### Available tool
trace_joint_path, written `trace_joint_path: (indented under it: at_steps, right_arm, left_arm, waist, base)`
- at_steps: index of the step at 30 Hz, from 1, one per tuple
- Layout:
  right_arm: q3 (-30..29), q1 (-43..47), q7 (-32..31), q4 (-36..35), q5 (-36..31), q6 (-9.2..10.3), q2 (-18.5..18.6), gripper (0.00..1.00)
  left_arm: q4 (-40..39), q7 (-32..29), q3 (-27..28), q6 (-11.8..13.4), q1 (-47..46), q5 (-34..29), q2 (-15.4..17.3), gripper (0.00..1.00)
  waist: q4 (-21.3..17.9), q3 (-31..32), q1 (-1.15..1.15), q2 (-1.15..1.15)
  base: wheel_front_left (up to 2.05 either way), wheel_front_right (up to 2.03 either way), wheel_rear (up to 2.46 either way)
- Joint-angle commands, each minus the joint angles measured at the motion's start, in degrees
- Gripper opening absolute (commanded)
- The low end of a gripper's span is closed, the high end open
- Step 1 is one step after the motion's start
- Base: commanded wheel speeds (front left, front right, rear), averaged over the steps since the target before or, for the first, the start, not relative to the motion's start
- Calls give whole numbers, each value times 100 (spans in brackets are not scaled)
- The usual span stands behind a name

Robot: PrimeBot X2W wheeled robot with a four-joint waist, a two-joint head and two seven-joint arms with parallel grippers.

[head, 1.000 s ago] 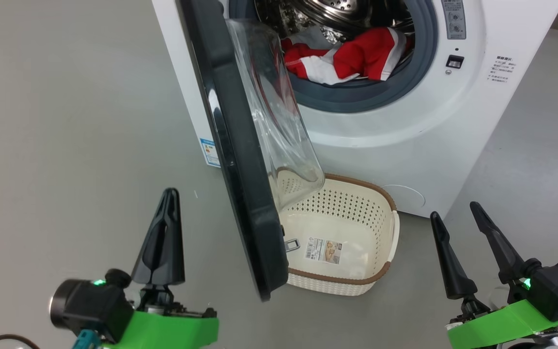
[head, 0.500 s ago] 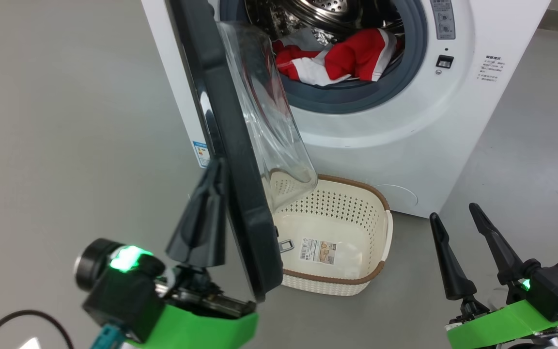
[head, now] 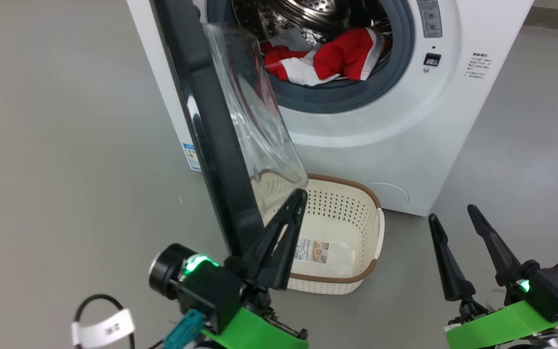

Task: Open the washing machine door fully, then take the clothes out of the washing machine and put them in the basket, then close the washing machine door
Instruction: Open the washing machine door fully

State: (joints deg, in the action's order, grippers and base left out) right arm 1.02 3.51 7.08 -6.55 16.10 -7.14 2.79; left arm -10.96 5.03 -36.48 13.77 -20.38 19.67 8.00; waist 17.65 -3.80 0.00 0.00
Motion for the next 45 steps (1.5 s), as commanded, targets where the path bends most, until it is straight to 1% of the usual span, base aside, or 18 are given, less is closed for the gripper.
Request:
trace_joint_path:
  at_steps: [1, 6, 12, 18, 22, 28, 45]
  right_arm:
    - [157, -57, 45, -140, 32, -35, 9, 100]
    - [198, -85, 51, -115, 40, -35, 9, 100]
    - [205, -93, 39, -118, 35, -35, 9, 100]
    - [196, -88, 31, -147, 30, -35, 9, 100]
    - [181, -87, 24, -153, 24, -35, 9, 100]
    - [161, -94, 2, -175, 17, -35, 9, 100]
    - [157, -106, -30, -213, -4, -35, 9, 100]
  left_arm:
    - [-66, -52, 152, -36, -252, 37, 10, 0]
    - [431, -159, 13, -99, -305, 98, -57, 0]
    - [988, -170, -8, -77, -361, 132, -106, 0]
    - [1395, -77, 115, 39, -400, 147, -95, 0]
    - [1571, -4, 221, 105, -412, 149, -22, 0]
    - [1639, 29, 368, 209, -381, 191, 72, 0]
    - [1390, 37, 732, 540, -11, 352, 383, 0]
  waist:
    - [-17, -13, 0, 0]
    - [-101, -39, 0, 0]
    - [-182, -46, 0, 0]
    - [-208, -89, 0, 0]
    - [-179, -115, 0, 0]
    - [-102, -135, 0, 0]
    - [241, -194, 0, 0]
  base:
    - [0, 0, 0]
    - [0, 0, 0]
    - [0, 0, 0]
    - [0, 0, 0]
    - [0, 0, 0]
    - [0, 0, 0]
    - [0, 0, 0]
